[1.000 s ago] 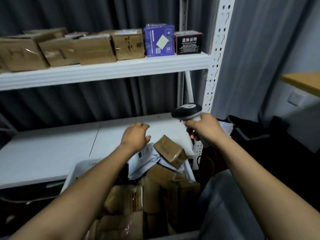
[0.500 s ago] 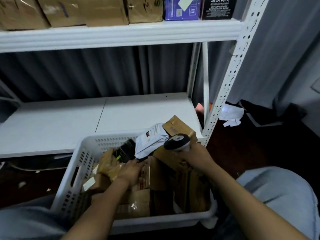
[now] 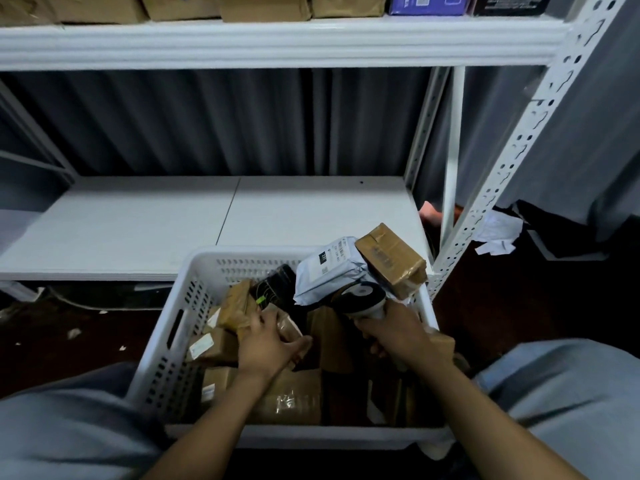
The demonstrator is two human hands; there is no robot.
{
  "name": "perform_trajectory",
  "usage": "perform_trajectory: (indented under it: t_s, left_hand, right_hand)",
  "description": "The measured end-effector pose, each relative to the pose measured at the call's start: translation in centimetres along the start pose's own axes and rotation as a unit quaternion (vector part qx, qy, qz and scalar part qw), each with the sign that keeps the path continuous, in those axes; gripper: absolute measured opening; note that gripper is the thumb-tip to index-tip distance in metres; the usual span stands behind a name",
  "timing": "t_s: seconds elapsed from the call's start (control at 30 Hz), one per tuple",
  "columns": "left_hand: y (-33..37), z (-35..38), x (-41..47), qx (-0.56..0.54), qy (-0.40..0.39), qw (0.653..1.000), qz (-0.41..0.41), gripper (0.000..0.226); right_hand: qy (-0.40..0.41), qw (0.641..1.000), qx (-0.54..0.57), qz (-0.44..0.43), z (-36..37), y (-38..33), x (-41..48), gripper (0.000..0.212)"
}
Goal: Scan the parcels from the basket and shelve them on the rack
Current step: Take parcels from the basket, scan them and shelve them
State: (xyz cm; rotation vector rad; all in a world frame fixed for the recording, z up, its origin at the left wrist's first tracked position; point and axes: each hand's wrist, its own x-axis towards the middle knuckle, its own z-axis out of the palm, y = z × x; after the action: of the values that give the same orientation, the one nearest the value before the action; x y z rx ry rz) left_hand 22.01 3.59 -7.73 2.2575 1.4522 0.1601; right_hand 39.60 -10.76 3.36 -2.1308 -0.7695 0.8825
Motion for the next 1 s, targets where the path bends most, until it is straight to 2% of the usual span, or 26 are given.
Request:
perform_trajectory:
  t_s: [0.1, 0.17, 0.27, 0.43, 0.53, 0.6, 0.7, 0.87, 1.0]
  left_hand:
    - [0.7, 0.6, 0.2, 0.025, 0.052, 0.998, -0.036, 0.078]
    - [0.7, 0.8, 0.4, 0.014, 0.058, 0.996, -0.069, 0.078]
    - [0.2, 0.4, -0.1, -0.085, 0.071, 0.989, -0.1, 0.072]
    - [0.0, -1.1, -3.2, -0.271, 0.151, 0.95, -0.03, 0.048]
    - [1.3, -2.8, -4.8, -0.343, 0.171, 0.924, 0.005, 0.058]
    - [2.2, -3.7, -5.0, -0.384, 0.159, 0.91, 0.002, 0.068]
    - [3.8, -4.6, -5.2, -0.443, 0.084, 0.893, 0.007, 0.073]
    - [6.4, -6.4, -5.1, -0.548, -0.015, 0.836, 0.036, 0.037]
    - [6.9, -7.4, -4.1, -0.548, -0.04, 0.835, 0.011, 0.03]
  right_hand:
    - [0.015, 1.0, 0.001, -0.01, 0.5, 0.3, -0.2, 0.013]
    - [0.015, 1.0, 0.003, -0.003, 0.9, 0.6, -0.2, 0.014]
    - [0.01, 1.0, 0.009, 0.011, 1.2, 0.8, -0.1, 0.016]
    - [0.009, 0.994, 0.103, -0.02, 1.5, -0.2, -0.2, 0.013]
    - [-0.013, 0.979, 0.199, -0.035, 1.5, -1.3, 0.1, 0.005]
    - [-0.029, 0.967, 0.246, -0.052, 1.3, -2.1, 0.2, 0.006]
    - [-0.018, 0.962, 0.261, -0.078, 1.0, -2.5, 0.1, 0.012]
    - [0.022, 0.947, 0.297, -0.118, -0.2, -2.6, -0.4, 0.015]
    - [0.05, 0.935, 0.33, -0.124, -1.8, -2.3, -0.4, 0.016]
